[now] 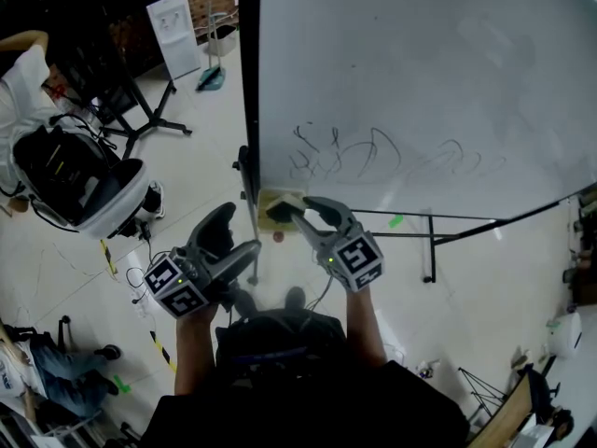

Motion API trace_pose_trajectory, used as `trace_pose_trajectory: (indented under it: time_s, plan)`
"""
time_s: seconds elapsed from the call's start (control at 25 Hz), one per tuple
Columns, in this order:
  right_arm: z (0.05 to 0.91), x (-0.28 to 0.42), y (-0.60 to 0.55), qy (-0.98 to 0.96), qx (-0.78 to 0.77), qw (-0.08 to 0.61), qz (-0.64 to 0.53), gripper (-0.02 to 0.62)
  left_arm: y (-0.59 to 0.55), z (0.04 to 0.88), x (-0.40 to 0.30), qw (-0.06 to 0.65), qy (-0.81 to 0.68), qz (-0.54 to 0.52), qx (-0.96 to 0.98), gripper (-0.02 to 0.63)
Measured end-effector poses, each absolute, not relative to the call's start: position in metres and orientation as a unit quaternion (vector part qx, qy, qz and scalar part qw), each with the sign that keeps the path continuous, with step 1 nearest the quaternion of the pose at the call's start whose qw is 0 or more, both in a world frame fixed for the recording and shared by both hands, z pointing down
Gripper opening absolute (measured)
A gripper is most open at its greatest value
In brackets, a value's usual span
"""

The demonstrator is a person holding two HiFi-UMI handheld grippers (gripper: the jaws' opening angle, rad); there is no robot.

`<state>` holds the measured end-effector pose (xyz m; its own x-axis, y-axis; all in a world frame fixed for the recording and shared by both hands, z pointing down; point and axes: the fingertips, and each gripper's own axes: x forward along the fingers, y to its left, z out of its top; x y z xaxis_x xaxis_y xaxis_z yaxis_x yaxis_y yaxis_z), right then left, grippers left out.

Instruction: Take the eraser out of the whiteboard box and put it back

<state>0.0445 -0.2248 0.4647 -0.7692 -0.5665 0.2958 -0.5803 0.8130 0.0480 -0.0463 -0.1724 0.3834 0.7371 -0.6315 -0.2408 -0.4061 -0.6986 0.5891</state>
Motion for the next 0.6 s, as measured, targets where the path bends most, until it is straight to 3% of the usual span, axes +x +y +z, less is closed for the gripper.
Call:
trace_pose_trajectory:
  time_s: [0.6]
  plan:
    - [0.377, 0.067, -0.214, -0.951, 0.3, -0.036, 0.06, 0.155, -0.17, 0.374, -0.042, 0.253, -0.283, -0.218, 0.899, 0.428]
